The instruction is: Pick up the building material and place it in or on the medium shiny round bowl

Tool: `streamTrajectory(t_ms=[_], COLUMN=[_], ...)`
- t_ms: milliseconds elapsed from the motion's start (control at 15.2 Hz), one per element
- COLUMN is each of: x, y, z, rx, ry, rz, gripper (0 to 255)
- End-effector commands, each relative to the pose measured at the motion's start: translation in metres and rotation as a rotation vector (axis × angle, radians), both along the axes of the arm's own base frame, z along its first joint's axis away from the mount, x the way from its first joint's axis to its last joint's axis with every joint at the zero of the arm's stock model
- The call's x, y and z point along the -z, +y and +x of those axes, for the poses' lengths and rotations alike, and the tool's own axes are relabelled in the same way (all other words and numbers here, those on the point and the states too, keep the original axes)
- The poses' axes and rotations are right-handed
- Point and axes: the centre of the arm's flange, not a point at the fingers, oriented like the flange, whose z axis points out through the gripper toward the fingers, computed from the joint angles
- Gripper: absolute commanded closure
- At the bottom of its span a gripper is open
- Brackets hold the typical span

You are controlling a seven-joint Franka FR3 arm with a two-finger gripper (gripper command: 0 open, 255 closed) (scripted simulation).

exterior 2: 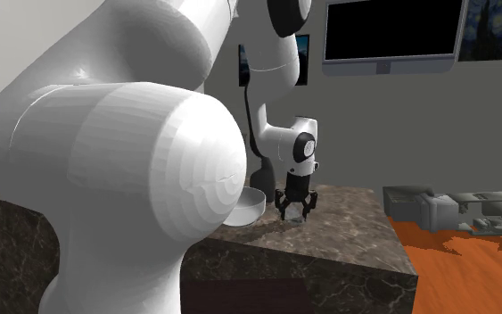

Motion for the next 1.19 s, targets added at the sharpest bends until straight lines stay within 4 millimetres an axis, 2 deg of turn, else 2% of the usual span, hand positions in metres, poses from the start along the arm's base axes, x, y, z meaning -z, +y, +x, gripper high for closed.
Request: streamTrajectory(t_ms=[0,1122], x=[-0.008,-0.097], y=[0.000,0.000], z=[-0.001,-0.001], rx=[0.000,0.000], ry=[0.000,0.000], rz=[0.000,0.000], gripper=[255,255])
